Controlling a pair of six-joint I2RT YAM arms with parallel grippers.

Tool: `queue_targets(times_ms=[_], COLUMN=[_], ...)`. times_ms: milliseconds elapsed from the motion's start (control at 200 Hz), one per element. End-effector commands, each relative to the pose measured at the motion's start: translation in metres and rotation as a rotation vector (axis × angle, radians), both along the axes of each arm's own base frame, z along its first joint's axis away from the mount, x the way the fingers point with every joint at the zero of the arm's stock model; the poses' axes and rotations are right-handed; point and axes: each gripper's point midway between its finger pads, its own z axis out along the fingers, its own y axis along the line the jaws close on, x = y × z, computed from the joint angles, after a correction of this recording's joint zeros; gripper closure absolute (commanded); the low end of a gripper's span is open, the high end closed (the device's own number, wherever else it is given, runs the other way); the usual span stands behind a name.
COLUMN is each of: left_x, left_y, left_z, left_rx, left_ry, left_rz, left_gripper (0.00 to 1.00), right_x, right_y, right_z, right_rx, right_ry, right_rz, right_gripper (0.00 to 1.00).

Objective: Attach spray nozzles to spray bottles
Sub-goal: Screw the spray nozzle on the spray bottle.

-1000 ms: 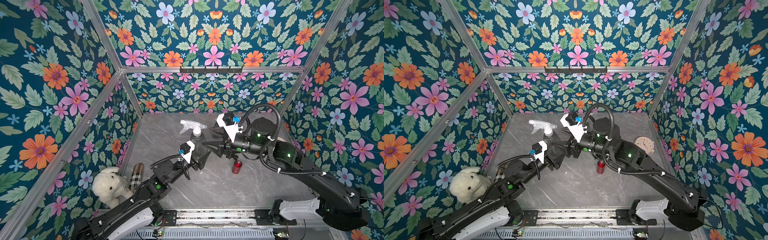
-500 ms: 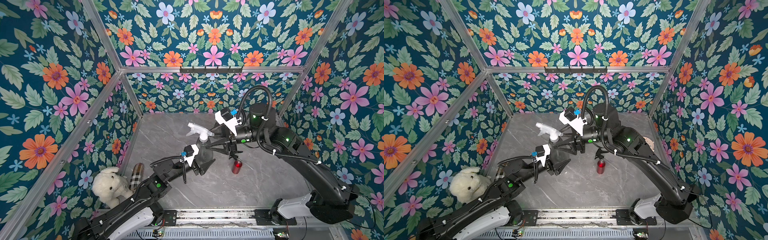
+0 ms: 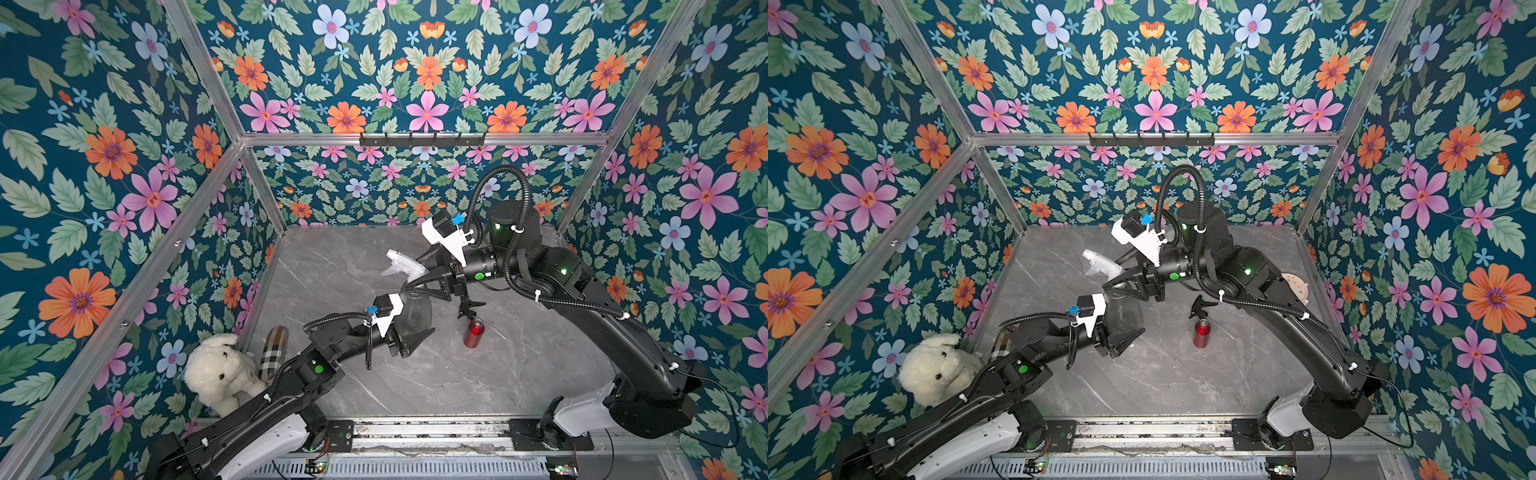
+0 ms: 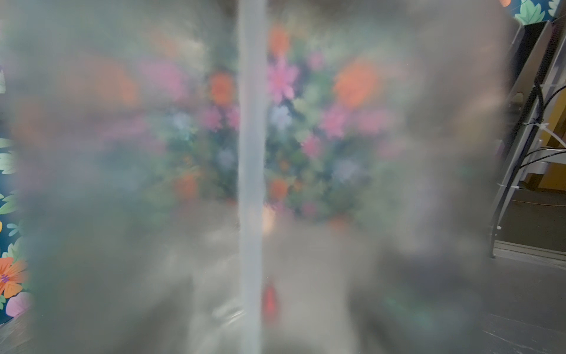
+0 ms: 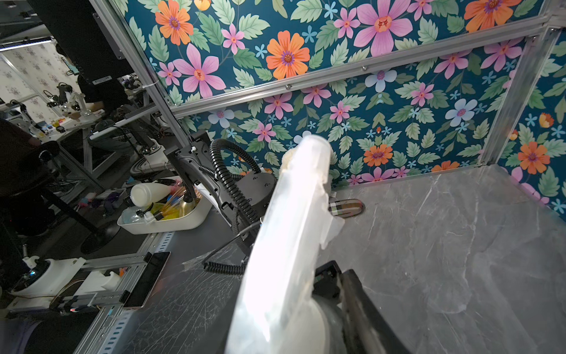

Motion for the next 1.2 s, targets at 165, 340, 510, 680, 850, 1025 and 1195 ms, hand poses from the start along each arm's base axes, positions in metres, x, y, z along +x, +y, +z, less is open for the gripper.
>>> queue_targets(times_ms=[165,340,510,680,850,1025,1195], left_x=[0.025,0.049,0.069,0.088,0.092,0.086,0.08], left_y=[0.011,0.024,0.038,0.041,0.041,0.044,0.042], left_z=[0.013,0.018,0.022,0.013,0.007,0.005,0.004], left_rx=[-0.037,-0.06,-0.071,-0.026,-0.012,-0.026,-0.038], left_ry=[-0.009,-0.005,-0.008,0.015,0.026,0.035,0.044], left_rz=[0.157,0.317,0.456,0.568,0.584,0.566,0.529], left_gripper=[1.0,1.0,1.0,1.0,1.0,1.0,1.0], right_x=[0.017,0.023,0.037,0.062,0.062,0.039,0.003], right_y=[0.011,0.038,0.06,0.069,0.086,0.068,0.027], right_z=[-0.011,-0.041,-0.071,-0.101,-0.11,-0.057,-0.012], right_rx=[0.026,-0.025,-0.06,-0.151,-0.167,-0.053,0.028], right_ry=[0.049,0.027,0.047,0.146,0.191,0.03,-0.034], right_rz=[-0.138,-0.299,-0.492,-0.708,-0.701,-0.555,-0.372], right_gripper=[0.76,0.78,0.79,0.83,0.74,0.48,0.31])
